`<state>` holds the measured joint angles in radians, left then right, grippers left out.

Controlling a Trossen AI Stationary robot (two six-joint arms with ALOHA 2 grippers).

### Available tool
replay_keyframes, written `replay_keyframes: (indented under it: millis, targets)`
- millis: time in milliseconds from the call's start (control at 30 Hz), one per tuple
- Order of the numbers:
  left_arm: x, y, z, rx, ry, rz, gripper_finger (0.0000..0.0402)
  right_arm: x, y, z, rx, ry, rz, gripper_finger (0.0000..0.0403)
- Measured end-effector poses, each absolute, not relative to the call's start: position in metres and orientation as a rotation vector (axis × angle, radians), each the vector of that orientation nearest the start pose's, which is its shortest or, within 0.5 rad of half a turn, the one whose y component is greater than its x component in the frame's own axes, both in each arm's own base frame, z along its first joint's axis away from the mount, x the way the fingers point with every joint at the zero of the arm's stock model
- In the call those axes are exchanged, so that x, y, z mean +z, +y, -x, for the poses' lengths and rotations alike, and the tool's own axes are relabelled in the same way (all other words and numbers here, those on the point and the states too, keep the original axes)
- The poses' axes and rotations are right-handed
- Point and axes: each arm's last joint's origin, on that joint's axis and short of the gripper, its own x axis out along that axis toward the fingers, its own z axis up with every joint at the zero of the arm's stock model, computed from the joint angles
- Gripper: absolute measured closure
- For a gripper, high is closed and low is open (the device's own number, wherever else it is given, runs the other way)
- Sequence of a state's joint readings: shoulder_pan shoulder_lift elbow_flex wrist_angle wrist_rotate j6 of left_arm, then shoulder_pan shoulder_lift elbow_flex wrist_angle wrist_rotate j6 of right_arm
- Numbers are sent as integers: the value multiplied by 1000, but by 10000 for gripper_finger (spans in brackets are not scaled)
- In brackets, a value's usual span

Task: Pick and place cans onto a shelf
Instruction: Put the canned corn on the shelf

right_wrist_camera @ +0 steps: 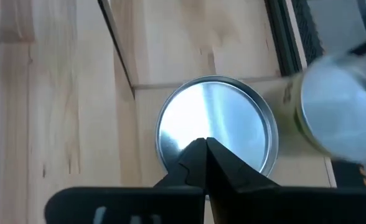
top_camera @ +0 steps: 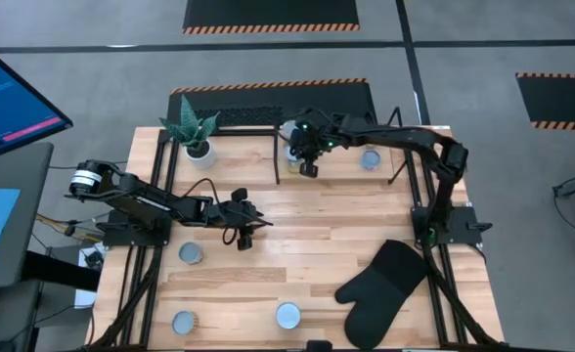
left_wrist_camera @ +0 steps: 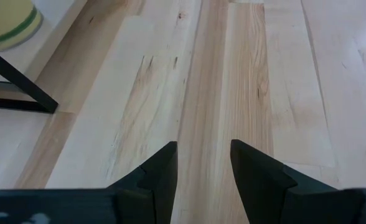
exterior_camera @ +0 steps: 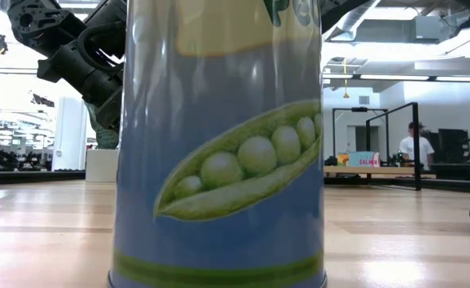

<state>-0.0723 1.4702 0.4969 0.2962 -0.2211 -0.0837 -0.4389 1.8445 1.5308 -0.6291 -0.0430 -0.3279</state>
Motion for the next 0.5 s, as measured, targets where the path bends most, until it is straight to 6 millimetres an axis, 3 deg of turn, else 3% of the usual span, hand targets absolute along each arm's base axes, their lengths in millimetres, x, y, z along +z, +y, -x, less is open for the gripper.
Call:
replay_keyframes:
  millis: [167, 500]
  targets:
    - [137, -12, -256, 171, 662, -18, 262, 271, -167, -358, -217, 946, 74, 375]
    - [137, -12, -256, 173, 662, -11, 262, 270, -167, -359, -212, 942, 73, 379]
